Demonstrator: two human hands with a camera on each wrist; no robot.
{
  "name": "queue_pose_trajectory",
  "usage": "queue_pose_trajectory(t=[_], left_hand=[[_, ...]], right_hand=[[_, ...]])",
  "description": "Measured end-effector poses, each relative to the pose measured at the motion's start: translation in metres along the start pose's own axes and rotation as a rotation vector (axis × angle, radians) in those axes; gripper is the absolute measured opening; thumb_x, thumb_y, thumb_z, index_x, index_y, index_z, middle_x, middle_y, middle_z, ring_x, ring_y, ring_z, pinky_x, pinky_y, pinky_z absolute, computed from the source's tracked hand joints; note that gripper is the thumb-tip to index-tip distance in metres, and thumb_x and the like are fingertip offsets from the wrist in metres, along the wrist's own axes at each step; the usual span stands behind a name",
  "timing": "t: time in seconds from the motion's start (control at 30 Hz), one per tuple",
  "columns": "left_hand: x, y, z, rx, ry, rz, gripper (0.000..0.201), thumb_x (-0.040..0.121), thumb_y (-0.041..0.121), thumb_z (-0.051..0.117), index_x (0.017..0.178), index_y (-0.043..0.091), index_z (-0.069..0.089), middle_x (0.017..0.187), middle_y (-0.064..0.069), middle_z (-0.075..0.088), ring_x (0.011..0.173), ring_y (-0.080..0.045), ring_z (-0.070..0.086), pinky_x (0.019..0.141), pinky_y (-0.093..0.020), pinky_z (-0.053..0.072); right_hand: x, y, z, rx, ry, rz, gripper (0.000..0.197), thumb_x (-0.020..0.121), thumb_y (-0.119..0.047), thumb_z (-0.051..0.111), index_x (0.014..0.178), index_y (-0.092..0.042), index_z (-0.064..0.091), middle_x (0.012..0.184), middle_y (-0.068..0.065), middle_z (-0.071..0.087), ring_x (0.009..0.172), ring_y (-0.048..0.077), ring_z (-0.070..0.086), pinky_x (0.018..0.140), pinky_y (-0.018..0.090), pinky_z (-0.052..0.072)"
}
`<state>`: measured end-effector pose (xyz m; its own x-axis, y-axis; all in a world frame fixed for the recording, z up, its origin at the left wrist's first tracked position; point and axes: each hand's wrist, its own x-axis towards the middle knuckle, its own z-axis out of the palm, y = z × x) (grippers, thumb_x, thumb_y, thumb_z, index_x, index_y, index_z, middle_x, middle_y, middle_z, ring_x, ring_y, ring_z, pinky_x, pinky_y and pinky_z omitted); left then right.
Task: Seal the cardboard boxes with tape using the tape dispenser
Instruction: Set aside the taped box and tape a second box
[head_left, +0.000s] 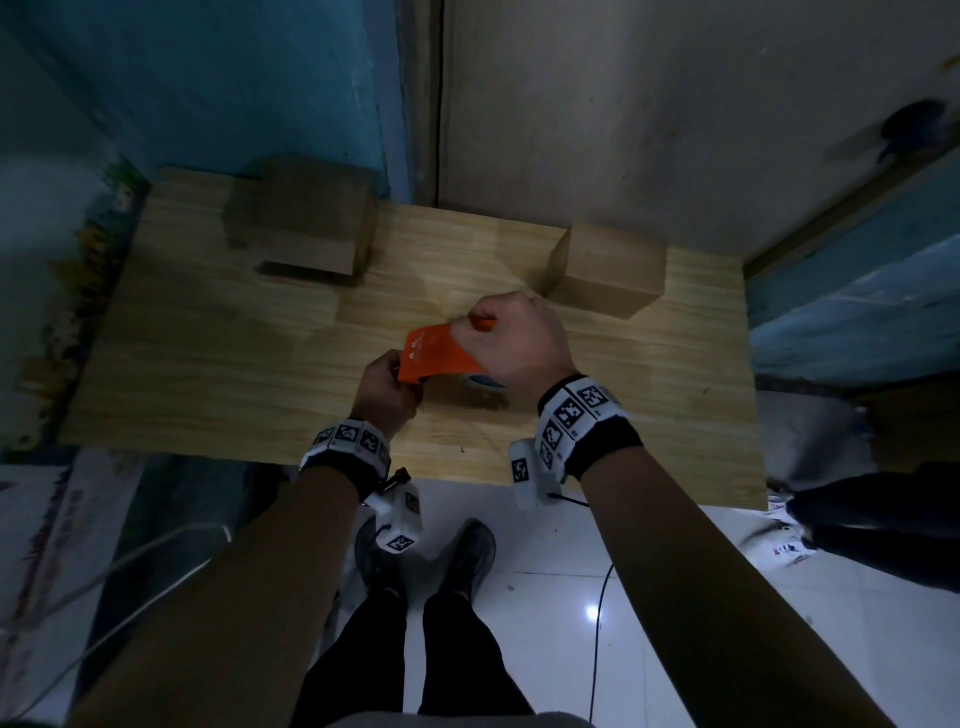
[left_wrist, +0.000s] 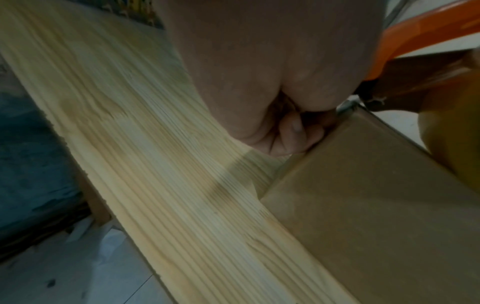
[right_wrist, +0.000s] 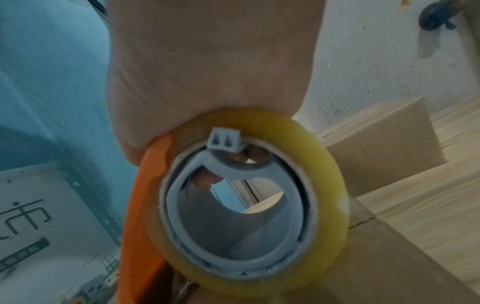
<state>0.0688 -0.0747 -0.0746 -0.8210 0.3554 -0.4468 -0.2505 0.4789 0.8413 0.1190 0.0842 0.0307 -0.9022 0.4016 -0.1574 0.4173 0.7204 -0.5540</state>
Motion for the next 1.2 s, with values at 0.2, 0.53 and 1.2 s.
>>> queue_pose_trajectory(t=[0.2,0.53,1.2], left_hand=[[0.002,-0.005,0.005,0.079,0.071,0.052,0.009,0.091,0.001,0.054,0.093,0.008,0.059,0.076,-0.004,0.059,0.069,-0.020,0.055,0.066,-0.032,0.044],[-0.013,-0.015,0.016,-0.079,0.251,0.206,0.024,0.092,0.000,0.051,0.095,0.019,0.066,0.075,0.000,0.064,0.063,-0.014,0.058,0.056,-0.031,0.049],[-0.023,-0.009,0.028,-0.067,0.072,0.291,0.042,0.093,0.036,0.038,0.084,-0.001,0.057,0.077,-0.026,0.060,0.066,-0.036,0.055,0.060,-0.049,0.046]], right_hand=[[-0.002,-0.002,-0.001,-0.028,0.005,-0.016,0.028,0.083,-0.051,0.056,0.069,-0.028,0.063,0.066,-0.005,0.063,0.067,0.019,0.059,0.059,0.024,0.034],[-0.004,-0.004,-0.001,-0.042,0.010,-0.009,0.029,0.084,-0.053,0.056,0.075,-0.029,0.068,0.068,-0.009,0.060,0.071,0.017,0.059,0.063,0.024,0.038],[-0.002,0.002,0.004,-0.027,0.060,-0.041,0.037,0.082,-0.057,0.052,0.083,-0.028,0.075,0.079,-0.005,0.069,0.082,0.021,0.063,0.069,0.029,0.047]])
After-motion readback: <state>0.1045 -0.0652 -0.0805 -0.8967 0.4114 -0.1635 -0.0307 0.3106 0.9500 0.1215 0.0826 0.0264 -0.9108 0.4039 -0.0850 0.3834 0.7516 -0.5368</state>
